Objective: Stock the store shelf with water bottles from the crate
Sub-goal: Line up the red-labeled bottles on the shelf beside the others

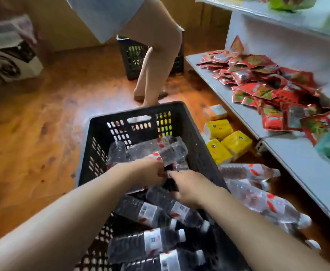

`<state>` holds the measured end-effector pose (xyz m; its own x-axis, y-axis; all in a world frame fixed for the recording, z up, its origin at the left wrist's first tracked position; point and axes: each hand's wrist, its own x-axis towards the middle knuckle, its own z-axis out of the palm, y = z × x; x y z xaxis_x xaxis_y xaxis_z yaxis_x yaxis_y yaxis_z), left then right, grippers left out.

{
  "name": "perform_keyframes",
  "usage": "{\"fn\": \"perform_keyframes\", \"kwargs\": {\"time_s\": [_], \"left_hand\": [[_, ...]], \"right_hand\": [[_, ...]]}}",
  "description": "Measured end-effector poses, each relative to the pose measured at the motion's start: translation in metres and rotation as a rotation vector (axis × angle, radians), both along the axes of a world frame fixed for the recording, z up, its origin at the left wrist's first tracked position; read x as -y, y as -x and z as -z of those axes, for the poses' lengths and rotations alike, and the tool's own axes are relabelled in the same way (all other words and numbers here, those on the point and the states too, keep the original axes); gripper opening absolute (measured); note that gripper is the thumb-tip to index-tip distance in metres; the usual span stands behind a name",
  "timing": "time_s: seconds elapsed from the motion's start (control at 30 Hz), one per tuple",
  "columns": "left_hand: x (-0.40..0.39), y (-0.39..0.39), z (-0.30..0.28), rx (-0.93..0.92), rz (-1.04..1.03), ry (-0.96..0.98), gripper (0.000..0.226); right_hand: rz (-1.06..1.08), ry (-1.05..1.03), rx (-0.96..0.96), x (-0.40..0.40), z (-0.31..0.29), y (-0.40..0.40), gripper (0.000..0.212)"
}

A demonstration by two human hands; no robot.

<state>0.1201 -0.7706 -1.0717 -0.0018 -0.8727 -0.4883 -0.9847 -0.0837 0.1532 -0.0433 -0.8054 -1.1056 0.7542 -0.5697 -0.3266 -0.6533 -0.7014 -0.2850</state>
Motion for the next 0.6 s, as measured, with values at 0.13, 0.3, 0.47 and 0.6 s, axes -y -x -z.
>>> {"fn": "perform_keyframes", "kwargs": {"time_s": [0.13, 0.3, 0.47, 0.6], "left_hand": [[-0.021, -0.025, 0.062, 0.111, 0.085, -0.245, 0.034], [-0.055, -0.041, 0.113, 0.195, 0.19, -0.251, 0.054], [-0.062, -0.039, 0.131, 0.208, 0.263, -0.111, 0.054], [-0.054, -0.043, 0.115, 0.25, 0.345, -0.092, 0.052]], "right_hand": [[-0.069, -0.113, -0.144, -0.011, 0.035, -0.025, 0.032], [-0.119, -0.209, -0.221, -0.033, 0.069, -0.053, 0.033], [-0.055, -0.255, -0.16, -0.023, 0.085, -0.052, 0.017], [-0.031, -0.332, -0.134, -0.023, 0.086, -0.044, 0.031]]}}
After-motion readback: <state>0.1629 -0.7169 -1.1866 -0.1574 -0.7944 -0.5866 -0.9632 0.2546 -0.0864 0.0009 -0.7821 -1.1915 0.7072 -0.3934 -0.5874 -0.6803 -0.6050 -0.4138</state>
